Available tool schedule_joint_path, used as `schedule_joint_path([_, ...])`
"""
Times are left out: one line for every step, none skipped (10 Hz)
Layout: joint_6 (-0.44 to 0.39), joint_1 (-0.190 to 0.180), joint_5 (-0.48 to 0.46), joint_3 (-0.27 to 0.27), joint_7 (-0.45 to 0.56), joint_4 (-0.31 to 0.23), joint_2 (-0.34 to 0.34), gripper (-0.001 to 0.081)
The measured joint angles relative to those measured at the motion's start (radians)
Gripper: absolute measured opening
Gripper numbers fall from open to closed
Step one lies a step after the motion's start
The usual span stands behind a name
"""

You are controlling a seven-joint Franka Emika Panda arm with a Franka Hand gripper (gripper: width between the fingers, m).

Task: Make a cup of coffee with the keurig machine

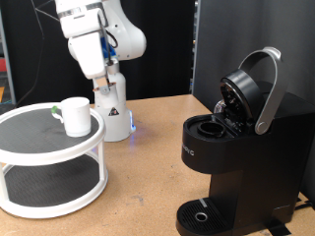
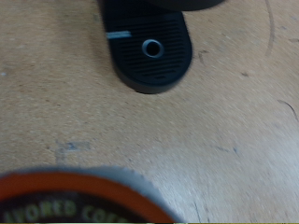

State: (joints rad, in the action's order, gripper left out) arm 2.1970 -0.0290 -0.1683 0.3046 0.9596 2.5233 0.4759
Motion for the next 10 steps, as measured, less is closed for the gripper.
schedule_joint_path([-0.005, -0.016, -0.021, 0.002, 0.041, -0.001, -0.002, 0.0438])
schedule_joint_path([0.000, -0.040, -0.044, -0.005, 0.047, -0.008, -0.006, 0.0438])
schedule_joint_path([0.017, -0.063, -0.067, -0.018, 0.037, -0.018, -0.014, 0.0438])
schedule_joint_path([0.032, -0.076, -0.082, -0.035, 0.006, -0.033, -0.027, 0.0438])
schedule_joint_path([0.047, -0.082, -0.085, -0.058, -0.046, -0.051, -0.043, 0.0438])
schedule_joint_path([0.051, -0.083, -0.085, -0.072, -0.082, -0.069, -0.064, 0.0438])
schedule_joint_path([0.051, -0.083, -0.085, -0.071, -0.075, -0.067, -0.064, 0.0438])
schedule_joint_path([0.038, -0.087, -0.088, -0.069, -0.036, -0.067, -0.064, 0.0438])
schedule_joint_path([0.040, -0.097, -0.110, -0.069, -0.006, -0.067, -0.065, 0.0438])
schedule_joint_path([0.052, -0.114, -0.139, -0.070, 0.011, -0.072, -0.070, 0.0438])
